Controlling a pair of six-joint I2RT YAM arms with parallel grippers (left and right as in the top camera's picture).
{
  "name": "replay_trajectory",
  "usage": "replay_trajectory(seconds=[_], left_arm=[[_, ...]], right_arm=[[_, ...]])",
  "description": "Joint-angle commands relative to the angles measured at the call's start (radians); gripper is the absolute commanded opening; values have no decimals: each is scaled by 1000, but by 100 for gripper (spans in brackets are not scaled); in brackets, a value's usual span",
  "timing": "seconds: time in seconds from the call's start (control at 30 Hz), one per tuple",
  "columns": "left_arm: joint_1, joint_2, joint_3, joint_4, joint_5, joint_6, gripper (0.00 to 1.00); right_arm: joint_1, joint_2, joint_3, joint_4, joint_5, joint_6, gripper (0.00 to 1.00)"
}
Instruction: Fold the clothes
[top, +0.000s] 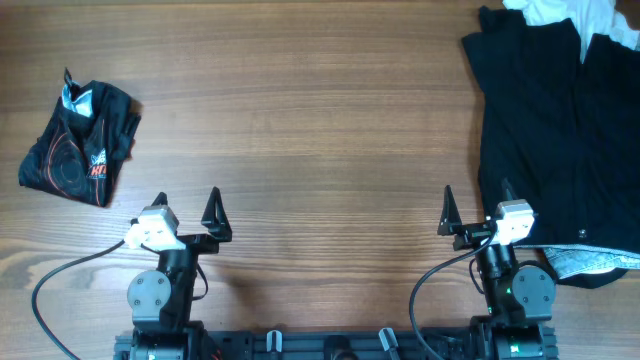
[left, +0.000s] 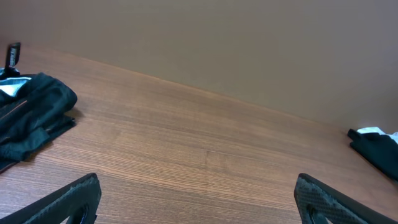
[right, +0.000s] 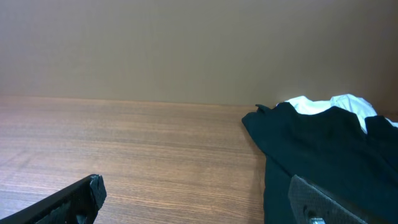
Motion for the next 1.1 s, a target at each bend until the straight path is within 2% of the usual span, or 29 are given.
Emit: replay_trajectory(seconds=[0.0,0.97,1.07], left_arm=[[-4,-11,-12,7,-13,23,100],[-4,-11,-12,10,-13,24,100],[-4,-11,-12,10,-13,21,100]], right_arm=[[-2,-18,0,5,-11,-14,100],[-2,-18,0,6,-11,-19,100],[-2,-18,0,13,-11,45,100]])
